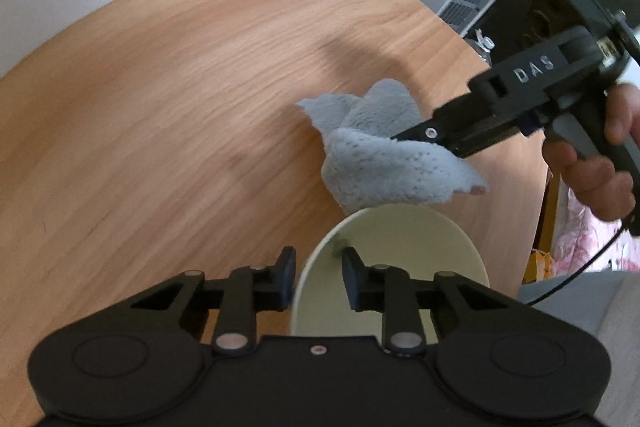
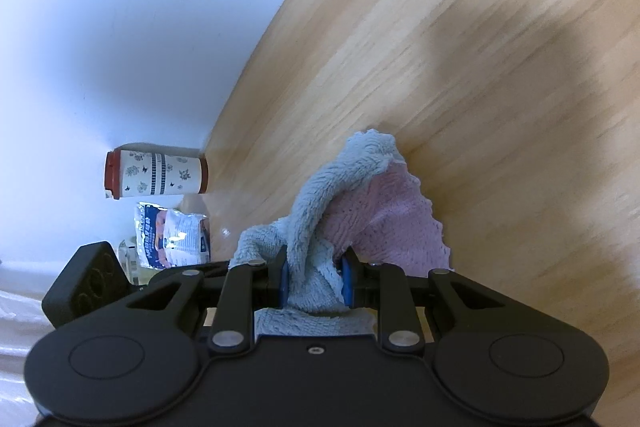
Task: Clean bowl
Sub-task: 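Lift the cloth away from the bowl with the right tool, then hold the bowl with the left tool while the right tool wipes its outer side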
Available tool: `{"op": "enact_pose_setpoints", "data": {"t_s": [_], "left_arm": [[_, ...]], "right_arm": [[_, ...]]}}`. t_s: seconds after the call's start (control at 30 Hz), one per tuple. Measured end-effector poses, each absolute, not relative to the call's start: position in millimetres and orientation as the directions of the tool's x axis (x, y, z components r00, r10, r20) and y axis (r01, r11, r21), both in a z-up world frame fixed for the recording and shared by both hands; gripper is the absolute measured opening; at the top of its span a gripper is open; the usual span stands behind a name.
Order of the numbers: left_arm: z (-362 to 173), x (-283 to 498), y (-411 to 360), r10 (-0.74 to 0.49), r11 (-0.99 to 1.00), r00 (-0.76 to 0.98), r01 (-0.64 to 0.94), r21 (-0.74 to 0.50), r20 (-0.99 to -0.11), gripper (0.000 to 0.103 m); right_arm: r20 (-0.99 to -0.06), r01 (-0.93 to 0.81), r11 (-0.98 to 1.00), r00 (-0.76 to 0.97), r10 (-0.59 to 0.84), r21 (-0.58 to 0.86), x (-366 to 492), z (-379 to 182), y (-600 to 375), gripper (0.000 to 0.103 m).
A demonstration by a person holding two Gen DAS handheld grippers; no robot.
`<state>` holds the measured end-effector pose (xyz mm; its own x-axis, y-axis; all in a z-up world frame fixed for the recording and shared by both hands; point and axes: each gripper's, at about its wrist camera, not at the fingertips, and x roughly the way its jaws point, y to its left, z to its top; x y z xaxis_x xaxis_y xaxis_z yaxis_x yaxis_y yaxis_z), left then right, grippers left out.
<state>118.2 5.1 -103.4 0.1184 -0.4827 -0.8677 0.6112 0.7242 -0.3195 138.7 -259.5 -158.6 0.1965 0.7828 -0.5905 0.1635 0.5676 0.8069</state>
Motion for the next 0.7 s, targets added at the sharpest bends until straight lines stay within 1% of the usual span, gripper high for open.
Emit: {"op": "enact_pose_setpoints", "data": {"t_s": [0.1, 0.27, 0.4, 0.57, 0.63, 0.7], "left_arm": [[-100.9, 109.1, 5.3, -0.477, 0.718, 0.151, 0.635, -0.284, -0.866, 0.014], [-101.5, 92.2, 15.4, -0.475, 0.792, 0.240, 0.535, -0.293, -0.846, 0.008], [-101.8, 76.6, 21.6, -0.452, 0.848, 0.329, 0.447, -0.285, -0.829, 0.008], [-101.5, 54.7, 36.2, -0.380, 0.923, 0.468, 0.252, -0.292, -0.798, 0.008], [-103.5, 46.2, 44.7, -0.349, 0.937, 0.500, 0.159, -0.312, -0.793, 0.008], [-105.4, 40.2, 48.9, -0.323, 0.943, 0.508, 0.104, -0.316, -0.798, 0.008]], "right_arm": [[-0.587, 0.166, 0.564, 0.184, 0.788, 0.809, 142.1, -158.4, -259.7, 0.027], [-0.582, 0.174, 0.559, 0.140, 0.801, 0.811, 150.3, -165.1, -257.6, 0.027], [-0.604, 0.169, 0.585, 0.096, 0.792, 0.794, 158.8, -165.5, -246.4, 0.027], [-0.644, 0.150, 0.633, 0.036, 0.764, 0.759, 170.4, -165.5, -220.4, 0.027], [-0.655, 0.150, 0.646, 0.016, 0.755, 0.748, 174.8, -166.2, -208.8, 0.027], [-0.669, 0.129, 0.663, 0.002, 0.743, 0.737, 177.2, -164.4, -199.1, 0.027]]}}
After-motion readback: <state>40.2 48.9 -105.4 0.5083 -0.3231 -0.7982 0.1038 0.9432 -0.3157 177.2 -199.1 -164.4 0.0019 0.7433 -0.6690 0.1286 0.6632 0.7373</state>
